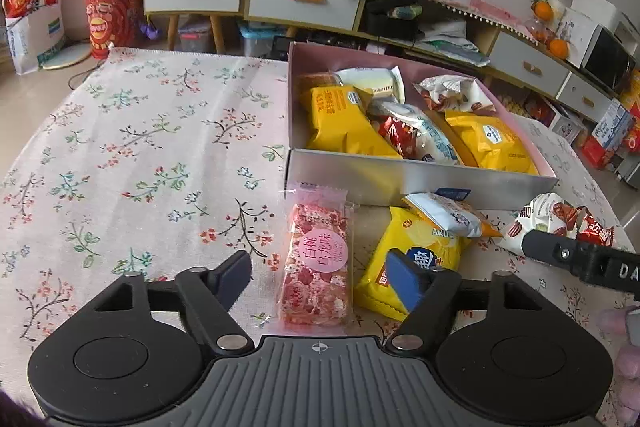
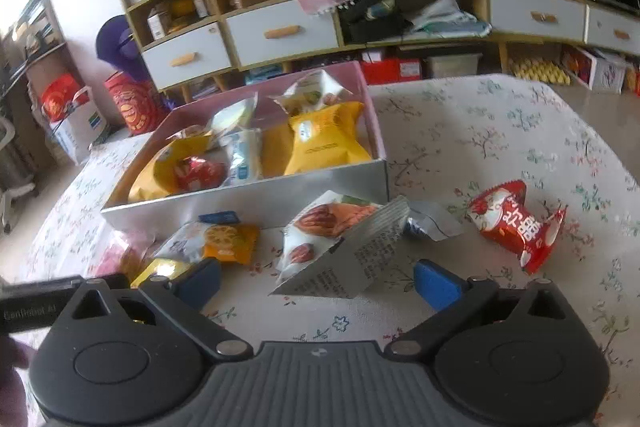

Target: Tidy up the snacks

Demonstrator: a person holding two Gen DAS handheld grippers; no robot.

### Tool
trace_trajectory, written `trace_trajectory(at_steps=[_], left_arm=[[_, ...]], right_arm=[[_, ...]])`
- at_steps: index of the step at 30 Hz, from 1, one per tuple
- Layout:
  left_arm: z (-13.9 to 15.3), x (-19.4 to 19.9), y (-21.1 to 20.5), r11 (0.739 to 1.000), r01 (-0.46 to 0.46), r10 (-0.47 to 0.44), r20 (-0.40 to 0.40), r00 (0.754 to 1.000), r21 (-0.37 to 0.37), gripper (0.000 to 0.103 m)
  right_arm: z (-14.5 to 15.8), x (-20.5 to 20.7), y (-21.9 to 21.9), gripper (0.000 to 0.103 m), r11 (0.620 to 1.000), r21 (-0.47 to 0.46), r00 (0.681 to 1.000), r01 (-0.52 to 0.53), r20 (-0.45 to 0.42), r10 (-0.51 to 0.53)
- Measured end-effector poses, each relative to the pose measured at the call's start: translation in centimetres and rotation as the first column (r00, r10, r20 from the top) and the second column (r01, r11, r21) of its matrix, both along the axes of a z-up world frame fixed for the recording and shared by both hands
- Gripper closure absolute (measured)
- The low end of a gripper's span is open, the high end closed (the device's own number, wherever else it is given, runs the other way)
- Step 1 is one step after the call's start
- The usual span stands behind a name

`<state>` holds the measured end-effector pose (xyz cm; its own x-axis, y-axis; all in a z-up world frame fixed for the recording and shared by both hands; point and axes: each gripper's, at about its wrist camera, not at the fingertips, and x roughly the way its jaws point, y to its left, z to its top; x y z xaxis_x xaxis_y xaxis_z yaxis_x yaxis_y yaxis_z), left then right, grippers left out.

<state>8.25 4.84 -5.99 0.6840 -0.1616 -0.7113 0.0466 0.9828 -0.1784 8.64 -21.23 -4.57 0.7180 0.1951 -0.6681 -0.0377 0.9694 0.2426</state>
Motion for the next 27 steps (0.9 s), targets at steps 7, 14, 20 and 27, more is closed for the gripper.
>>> trace_trajectory(at_steps=[7, 14, 20, 27], left_arm=[[-0.07, 0.45, -0.05, 1.0, 0.01, -0.01, -0.001, 1.0, -0.022, 0.048], [-0.09, 0.7, 0.16, 1.0, 0.0, 0.0, -0.007, 1.0, -0.029, 0.064], [-0.28, 0.8, 0.17, 1.0, -0.001, 0.0, -0.023, 1.0, -0.023, 0.072], [0.08, 0.73, 0.35, 1.0, -0.003, 0.002, -0.02, 1.0, -0.029, 0.074]], right_arm=[[-0.45, 0.49, -0.27, 0.028, 0.999, 0.032, 0.999, 0.028, -0.03, -0.027], [-0.45, 0.86, -0.47, 0.047, 0.999, 0.016, 0.999, 0.033, -0.034, -0.033], [-0.2, 0.93, -0.74, 0.063, 0.999, 0.01, 0.999, 0.046, -0.029, -0.045], [0.15, 0.74, -0.6, 0.066, 0.999, -0.003, 0.999, 0.039, -0.028, -0.039]])
